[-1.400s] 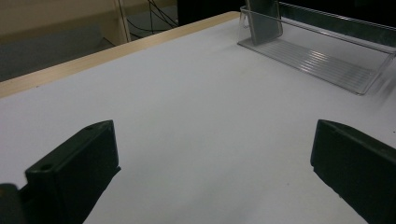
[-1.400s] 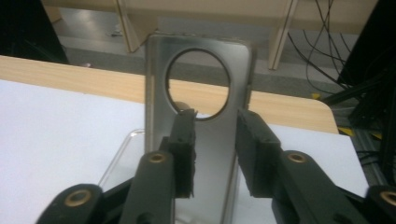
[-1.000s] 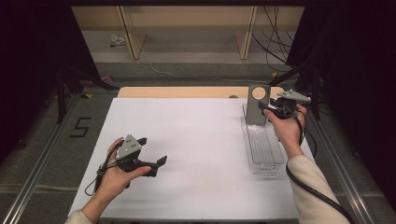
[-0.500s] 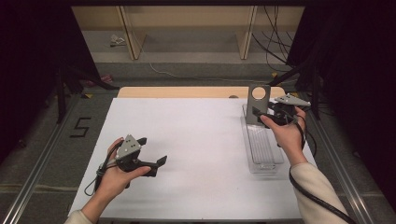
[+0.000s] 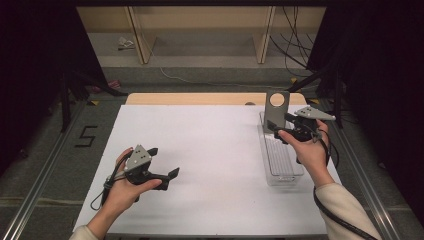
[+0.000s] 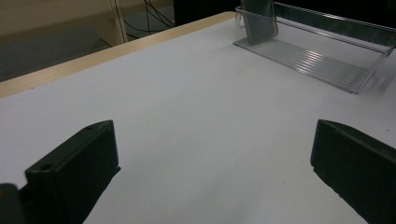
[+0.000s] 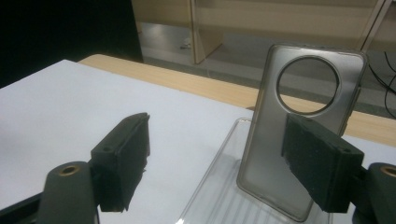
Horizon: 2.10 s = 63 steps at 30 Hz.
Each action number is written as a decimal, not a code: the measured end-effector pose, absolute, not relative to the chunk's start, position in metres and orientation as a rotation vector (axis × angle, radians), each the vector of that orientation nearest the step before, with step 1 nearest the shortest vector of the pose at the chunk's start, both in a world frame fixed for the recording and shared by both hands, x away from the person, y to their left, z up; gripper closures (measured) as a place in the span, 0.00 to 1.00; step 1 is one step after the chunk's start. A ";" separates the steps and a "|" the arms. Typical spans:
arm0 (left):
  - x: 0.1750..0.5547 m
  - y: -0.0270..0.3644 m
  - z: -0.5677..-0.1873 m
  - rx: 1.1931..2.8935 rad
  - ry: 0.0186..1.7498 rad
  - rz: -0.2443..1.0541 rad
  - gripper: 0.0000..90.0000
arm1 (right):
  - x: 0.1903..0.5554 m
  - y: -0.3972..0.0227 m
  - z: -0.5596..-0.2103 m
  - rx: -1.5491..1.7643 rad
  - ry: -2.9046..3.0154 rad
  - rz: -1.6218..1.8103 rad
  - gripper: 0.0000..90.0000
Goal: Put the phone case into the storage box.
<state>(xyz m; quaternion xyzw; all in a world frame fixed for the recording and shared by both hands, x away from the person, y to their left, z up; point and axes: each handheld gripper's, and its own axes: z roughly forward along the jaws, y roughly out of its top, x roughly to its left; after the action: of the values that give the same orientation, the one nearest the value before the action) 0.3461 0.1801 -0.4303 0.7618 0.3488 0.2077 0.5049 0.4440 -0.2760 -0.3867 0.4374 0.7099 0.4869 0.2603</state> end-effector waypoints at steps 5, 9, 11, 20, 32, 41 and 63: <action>0.345 0.179 -0.430 1.840 0.833 0.500 0.00 | 0.437 -0.275 -0.386 1.173 1.935 1.330 0.27; 0.345 0.178 -0.429 1.840 0.831 0.497 0.00 | 0.430 -0.275 -0.387 1.156 1.954 1.334 0.27; 0.344 0.178 -0.430 1.843 0.830 0.495 0.00 | 0.426 -0.276 -0.387 1.150 1.960 1.339 0.27; 0.343 0.175 -0.429 1.847 0.822 0.489 0.00 | 0.414 -0.277 -0.389 1.118 1.992 1.353 0.26; 0.337 0.178 -0.430 1.850 0.817 0.485 0.00 | 0.396 -0.278 -0.393 1.089 2.028 1.370 0.26; 0.334 0.179 -0.430 1.852 0.814 0.485 0.00 | 0.384 -0.280 -0.397 1.065 2.048 1.388 0.25; 0.331 0.183 -0.432 1.851 0.812 0.484 0.00 | 0.362 -0.287 -0.403 1.024 2.072 1.407 0.25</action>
<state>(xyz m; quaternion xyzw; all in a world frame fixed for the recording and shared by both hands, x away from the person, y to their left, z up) 0.3314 0.1826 -0.4316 0.7677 0.3367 0.2008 0.5069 0.3615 -0.2868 -0.4035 0.3695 0.7476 0.5077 0.2161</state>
